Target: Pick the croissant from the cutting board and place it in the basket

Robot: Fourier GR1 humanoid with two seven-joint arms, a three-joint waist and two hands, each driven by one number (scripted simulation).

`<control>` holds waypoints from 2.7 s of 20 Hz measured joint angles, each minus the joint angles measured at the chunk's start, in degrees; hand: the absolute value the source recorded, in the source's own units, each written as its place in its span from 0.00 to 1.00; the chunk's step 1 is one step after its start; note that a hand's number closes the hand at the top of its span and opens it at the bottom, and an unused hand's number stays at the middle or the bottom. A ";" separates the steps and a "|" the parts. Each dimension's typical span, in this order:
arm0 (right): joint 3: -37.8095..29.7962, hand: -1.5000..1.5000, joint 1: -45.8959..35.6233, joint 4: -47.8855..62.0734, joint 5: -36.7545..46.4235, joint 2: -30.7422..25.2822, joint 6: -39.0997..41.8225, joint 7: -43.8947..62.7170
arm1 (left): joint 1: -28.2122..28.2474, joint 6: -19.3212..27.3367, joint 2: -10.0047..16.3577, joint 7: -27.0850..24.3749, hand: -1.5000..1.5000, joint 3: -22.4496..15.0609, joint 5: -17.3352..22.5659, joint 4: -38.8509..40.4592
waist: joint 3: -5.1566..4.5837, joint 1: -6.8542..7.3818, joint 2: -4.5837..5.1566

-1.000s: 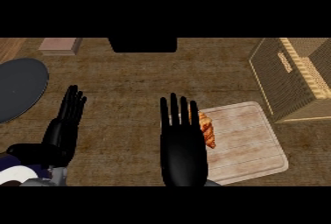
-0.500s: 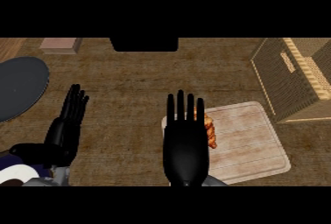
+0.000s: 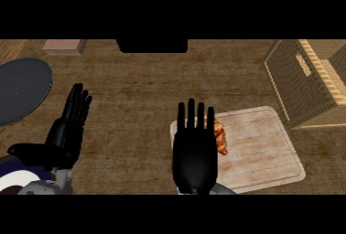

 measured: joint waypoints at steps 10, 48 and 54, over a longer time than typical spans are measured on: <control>-0.11 0.00 3.08 3.44 5.28 0.29 -2.11 -2.38 | 2.60 -1.51 -0.68 -0.24 0.50 0.78 -0.94 -1.69 | 0.03 0.10 0.05; -11.45 0.00 5.37 17.72 8.22 1.16 -13.10 -9.27 | 3.57 -5.43 -7.77 1.50 0.50 4.18 -8.22 -2.91 | -0.05 0.08 -0.27; -14.30 1.00 4.26 20.77 7.61 1.17 -14.86 -10.86 | 1.21 -6.68 -7.79 2.96 0.50 6.41 -8.17 -1.81 | -0.07 0.05 -0.36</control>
